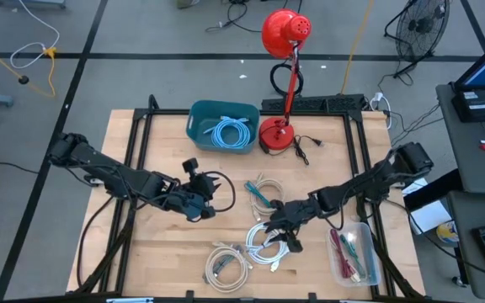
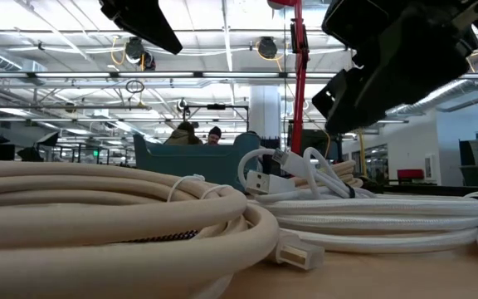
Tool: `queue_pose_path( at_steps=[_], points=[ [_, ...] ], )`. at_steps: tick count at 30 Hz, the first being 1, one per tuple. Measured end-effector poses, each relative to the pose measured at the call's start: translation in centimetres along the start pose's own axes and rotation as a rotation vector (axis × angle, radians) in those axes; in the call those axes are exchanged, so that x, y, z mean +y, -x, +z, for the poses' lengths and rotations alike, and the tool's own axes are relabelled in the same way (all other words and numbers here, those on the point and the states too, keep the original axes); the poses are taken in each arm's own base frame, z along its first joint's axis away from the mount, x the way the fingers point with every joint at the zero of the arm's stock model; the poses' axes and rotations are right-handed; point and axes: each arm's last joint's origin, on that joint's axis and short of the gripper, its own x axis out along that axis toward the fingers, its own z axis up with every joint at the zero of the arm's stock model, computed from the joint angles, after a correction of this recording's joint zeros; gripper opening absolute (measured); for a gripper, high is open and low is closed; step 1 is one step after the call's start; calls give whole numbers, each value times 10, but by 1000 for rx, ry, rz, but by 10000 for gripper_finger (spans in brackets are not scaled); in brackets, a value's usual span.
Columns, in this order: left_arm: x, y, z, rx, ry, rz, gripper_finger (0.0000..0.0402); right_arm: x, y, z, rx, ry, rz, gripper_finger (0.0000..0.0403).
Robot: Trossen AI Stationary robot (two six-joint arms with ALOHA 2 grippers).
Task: Pick & Place USB Port
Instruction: Put the white charger cable into the transparent bin
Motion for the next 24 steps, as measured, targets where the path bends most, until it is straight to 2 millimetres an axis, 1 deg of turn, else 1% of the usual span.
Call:
queue_pose_path(
  at_steps=[4, 9, 14, 18, 24],
  points=[
    [0, 0, 0, 6, -1, -18, 86, 1, -6, -4, 20, 4, 4, 152],
    [-1, 0, 0, 6, -1, -19, 86, 4, -17, -12, 48, 10, 12, 181],
    [-1, 0, 0, 4, 0, -19, 86, 4, -27, -13, 2, 14, 26, 205],
    [-1, 0, 0, 5, 0, -21, 86, 3, -31, -14, -22, 20, 31, 206],
    [-1, 0, 0, 10, -3, -36, 86, 1, -37, -20, 3, -6, 26, 194]
  ],
)
